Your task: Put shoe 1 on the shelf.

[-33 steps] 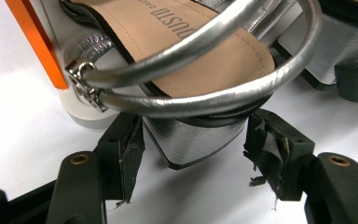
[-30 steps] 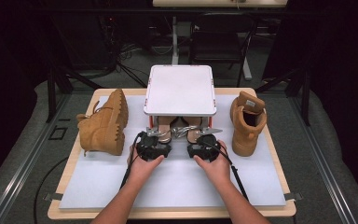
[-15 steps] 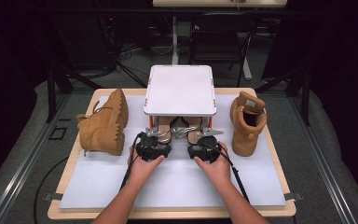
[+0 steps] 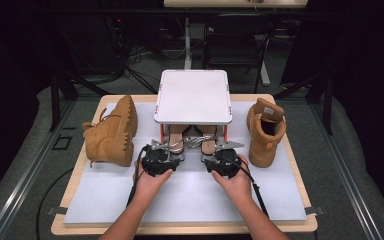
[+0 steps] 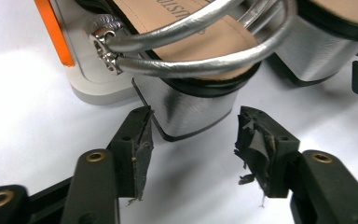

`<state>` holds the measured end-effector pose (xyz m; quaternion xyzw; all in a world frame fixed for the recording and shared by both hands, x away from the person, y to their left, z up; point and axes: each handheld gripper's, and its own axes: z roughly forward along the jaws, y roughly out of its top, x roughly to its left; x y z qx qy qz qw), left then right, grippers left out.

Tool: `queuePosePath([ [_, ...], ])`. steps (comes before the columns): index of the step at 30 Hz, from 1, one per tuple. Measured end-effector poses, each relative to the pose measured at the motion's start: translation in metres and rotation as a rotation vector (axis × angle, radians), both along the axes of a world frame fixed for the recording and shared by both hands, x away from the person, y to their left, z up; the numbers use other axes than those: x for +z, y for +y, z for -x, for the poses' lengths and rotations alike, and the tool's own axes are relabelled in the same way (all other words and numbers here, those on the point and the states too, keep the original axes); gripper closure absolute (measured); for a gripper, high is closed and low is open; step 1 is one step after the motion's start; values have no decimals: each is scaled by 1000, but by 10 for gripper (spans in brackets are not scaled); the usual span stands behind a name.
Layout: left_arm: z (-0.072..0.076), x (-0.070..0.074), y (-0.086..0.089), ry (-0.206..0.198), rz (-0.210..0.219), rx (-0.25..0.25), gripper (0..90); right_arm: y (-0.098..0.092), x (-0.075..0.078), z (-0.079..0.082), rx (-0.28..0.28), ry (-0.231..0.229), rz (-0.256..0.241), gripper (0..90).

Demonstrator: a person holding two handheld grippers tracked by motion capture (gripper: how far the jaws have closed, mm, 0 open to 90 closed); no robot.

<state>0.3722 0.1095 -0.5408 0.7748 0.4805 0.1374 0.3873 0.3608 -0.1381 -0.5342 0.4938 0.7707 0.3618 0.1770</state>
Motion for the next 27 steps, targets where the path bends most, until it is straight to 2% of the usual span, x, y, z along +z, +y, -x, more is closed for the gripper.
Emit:
queuePosePath([
  [5,5,5,4,-11,23,5,529,-2,2,5,3,-9,24,519],
  [8,7,8,5,-21,29,8,564,-3,2,6,-1,-13,19,541],
  [14,11,10,4,-40,22,2,651,-4,3,9,3,-19,21,605],
  [19,13,11,2,-45,25,-7,772,-4,4,11,1,-24,21,724],
  [27,13,10,-1,-28,29,-18,896,-2,4,11,0,-35,19,896],
])
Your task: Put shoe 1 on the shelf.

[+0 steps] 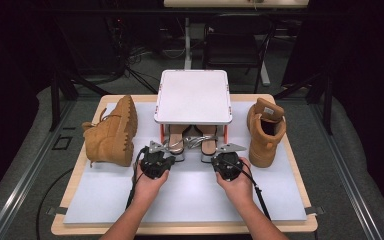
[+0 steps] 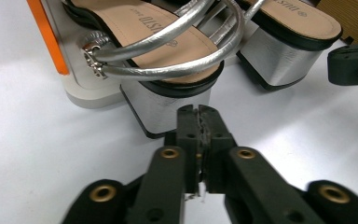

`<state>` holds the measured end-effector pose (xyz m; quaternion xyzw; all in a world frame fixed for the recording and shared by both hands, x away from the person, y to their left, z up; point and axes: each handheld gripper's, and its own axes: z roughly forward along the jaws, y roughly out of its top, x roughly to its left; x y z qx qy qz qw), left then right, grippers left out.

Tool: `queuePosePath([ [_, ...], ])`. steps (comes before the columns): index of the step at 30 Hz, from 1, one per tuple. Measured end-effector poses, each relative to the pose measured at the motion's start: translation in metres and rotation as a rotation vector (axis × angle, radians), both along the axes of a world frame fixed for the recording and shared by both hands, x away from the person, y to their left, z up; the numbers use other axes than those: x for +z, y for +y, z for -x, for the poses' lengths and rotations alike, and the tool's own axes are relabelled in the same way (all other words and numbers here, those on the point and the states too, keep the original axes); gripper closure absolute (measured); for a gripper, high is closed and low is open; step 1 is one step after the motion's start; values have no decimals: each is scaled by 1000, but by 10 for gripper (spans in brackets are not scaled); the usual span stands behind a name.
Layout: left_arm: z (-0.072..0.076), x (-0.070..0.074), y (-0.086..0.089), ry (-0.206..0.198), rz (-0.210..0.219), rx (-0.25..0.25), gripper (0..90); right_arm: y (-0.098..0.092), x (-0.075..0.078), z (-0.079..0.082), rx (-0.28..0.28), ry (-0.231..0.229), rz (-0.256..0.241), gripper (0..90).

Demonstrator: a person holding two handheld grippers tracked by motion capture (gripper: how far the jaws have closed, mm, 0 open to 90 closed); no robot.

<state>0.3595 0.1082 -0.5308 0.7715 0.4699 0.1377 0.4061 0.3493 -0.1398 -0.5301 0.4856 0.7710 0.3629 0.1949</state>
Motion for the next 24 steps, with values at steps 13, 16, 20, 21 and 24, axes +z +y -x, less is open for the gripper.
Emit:
queuePosePath([
  [13,-2,-1,-3,14,13,-1,900,6,1,-3,6,3,-31,900],
  [16,-3,-2,-3,15,14,2,900,5,1,-4,4,8,-37,900],
  [20,-3,-1,-4,16,13,5,900,6,1,-4,0,11,-41,900],
  [21,-3,-1,-5,15,13,6,900,5,1,-4,1,11,-41,900],
  [24,-4,1,-4,18,10,10,900,6,1,-4,-4,14,-46,900],
])
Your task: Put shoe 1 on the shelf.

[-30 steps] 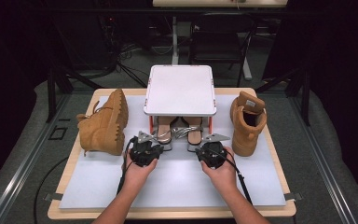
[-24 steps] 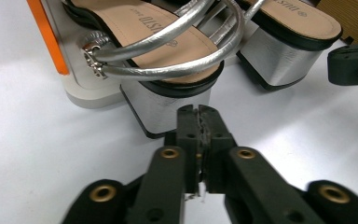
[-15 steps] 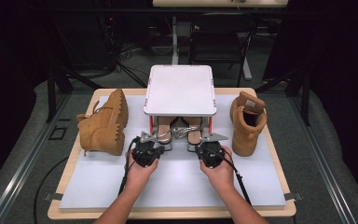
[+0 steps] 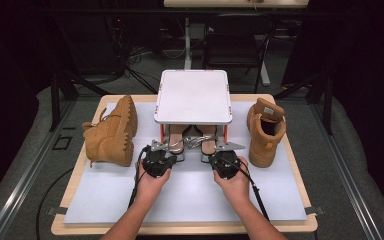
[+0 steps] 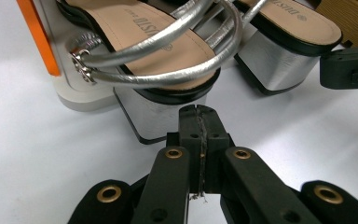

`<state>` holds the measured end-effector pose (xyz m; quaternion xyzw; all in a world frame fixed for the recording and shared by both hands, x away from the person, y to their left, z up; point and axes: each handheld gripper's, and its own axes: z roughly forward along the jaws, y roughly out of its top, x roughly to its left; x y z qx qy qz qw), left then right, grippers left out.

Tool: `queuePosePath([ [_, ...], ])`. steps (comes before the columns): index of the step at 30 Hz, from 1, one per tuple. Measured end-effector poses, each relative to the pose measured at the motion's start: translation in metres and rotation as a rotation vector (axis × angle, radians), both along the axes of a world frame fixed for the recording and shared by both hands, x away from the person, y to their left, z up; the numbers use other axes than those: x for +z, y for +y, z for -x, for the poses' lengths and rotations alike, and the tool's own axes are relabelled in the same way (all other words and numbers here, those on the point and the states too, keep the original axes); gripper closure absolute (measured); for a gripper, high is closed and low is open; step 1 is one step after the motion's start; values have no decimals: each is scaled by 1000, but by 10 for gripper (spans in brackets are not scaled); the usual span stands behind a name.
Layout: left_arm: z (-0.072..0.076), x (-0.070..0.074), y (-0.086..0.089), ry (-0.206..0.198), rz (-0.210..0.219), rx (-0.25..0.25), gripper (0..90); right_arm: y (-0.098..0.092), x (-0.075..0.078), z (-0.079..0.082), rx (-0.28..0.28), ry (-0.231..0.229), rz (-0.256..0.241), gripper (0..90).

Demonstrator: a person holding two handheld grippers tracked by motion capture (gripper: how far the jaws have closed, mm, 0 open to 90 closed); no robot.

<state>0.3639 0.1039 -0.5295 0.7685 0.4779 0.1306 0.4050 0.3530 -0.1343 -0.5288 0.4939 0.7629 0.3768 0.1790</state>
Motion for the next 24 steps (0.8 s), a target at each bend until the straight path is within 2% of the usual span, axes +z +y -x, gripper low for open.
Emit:
queuePosePath([
  [9,-2,-1,-1,18,-15,8,900,0,0,1,-2,-4,-6,900],
  [13,-2,-1,0,8,-4,16,900,0,1,1,-7,1,-9,900],
  [24,-4,0,-1,26,-3,10,900,0,0,0,-5,12,-16,900],
])
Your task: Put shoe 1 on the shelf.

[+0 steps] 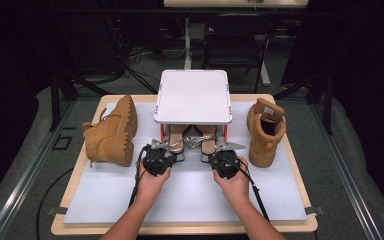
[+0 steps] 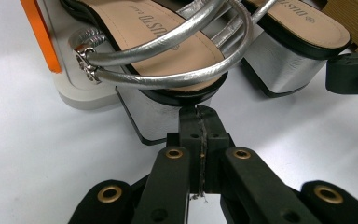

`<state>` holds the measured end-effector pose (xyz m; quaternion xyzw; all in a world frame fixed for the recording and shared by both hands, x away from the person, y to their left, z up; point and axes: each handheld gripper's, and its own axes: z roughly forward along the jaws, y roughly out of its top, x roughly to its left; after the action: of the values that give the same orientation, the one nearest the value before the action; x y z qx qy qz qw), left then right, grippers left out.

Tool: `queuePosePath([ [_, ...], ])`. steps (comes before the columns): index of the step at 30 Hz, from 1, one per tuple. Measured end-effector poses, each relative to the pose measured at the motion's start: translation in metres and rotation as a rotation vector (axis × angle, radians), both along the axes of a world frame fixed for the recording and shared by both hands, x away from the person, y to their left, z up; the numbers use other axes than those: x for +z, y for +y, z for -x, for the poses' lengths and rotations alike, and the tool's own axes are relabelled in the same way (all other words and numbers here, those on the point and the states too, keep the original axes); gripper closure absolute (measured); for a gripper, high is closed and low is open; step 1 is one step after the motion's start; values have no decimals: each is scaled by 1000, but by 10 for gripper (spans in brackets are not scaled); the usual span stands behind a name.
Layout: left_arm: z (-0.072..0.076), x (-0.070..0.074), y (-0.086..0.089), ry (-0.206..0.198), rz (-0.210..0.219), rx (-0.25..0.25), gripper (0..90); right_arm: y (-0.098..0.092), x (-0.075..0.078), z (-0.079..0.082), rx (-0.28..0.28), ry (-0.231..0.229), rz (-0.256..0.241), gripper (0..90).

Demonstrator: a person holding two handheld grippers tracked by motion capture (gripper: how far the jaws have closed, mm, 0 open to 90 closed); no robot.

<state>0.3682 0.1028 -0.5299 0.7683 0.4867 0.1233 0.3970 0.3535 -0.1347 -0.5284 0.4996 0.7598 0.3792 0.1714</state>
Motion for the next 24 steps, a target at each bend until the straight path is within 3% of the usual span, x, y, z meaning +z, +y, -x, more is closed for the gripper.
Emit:
queuePosePath([
  [16,-6,5,0,-11,-5,15,900,-1,5,-2,-12,-12,-13,900],
  [24,-11,3,2,-8,4,31,900,-2,5,-10,-15,-18,11,900],
])
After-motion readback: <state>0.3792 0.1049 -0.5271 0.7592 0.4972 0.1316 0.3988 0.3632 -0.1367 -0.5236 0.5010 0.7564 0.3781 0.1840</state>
